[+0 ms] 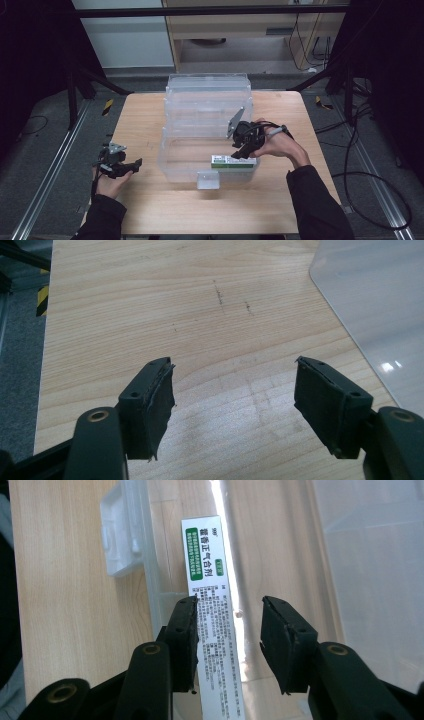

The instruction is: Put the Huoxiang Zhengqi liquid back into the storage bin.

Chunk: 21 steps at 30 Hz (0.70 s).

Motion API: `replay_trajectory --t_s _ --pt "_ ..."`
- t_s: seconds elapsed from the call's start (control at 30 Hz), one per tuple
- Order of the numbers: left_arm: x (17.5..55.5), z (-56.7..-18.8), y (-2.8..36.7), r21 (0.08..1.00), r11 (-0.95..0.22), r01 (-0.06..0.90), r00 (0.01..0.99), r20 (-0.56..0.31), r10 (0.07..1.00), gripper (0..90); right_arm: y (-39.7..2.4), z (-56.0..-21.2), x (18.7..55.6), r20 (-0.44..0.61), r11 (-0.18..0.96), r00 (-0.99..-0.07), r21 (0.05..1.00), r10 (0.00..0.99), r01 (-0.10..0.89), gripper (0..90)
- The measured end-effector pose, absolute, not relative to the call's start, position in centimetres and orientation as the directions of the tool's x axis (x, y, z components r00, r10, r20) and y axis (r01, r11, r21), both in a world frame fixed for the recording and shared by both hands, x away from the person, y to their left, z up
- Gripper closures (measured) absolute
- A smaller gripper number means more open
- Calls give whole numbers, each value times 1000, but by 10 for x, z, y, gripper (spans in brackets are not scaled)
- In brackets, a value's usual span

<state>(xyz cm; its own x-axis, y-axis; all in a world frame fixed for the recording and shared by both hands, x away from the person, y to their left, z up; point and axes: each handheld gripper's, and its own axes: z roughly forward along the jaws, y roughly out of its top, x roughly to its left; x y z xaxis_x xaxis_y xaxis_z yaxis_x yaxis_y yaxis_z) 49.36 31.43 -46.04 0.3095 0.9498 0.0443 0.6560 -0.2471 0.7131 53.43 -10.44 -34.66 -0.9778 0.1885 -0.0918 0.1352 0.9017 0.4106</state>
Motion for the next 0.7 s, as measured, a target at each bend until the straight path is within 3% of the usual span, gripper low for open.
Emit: replay_trajectory --t_s 0.7 --pt "493 -459 312 718 -247 651 319 37 947 323 -112 -314 517 -135 837 -955 524 263 156 556"
